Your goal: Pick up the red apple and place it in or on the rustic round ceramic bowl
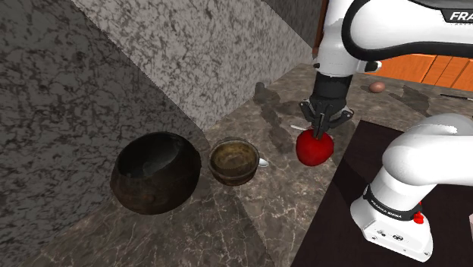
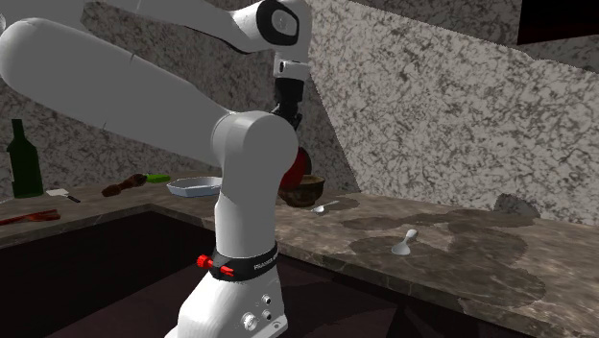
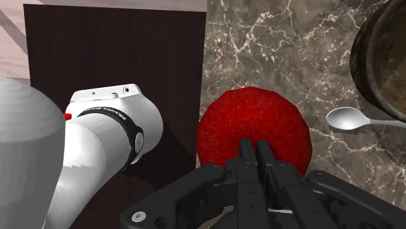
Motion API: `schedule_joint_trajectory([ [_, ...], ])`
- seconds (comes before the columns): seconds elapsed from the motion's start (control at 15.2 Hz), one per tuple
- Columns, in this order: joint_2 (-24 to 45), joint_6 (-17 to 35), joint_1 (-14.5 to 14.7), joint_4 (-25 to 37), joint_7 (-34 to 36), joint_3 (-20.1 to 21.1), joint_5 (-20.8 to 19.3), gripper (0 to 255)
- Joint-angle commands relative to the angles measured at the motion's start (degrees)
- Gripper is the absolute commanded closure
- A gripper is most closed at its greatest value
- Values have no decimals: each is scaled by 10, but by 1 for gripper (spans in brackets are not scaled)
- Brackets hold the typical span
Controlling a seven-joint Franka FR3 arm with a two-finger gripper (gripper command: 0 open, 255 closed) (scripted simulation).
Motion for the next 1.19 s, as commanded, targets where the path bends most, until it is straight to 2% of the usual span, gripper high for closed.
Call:
schedule_joint_trajectory([
  [0.0,2,-15,-3,17,2,-7,-7,255],
  [0.46,17,-53,-11,70,7,-25,-24,255],
  [0.79,131,-12,-37,159,36,31,-1,255],
  [1.12,241,16,-69,259,73,86,3,255],
])
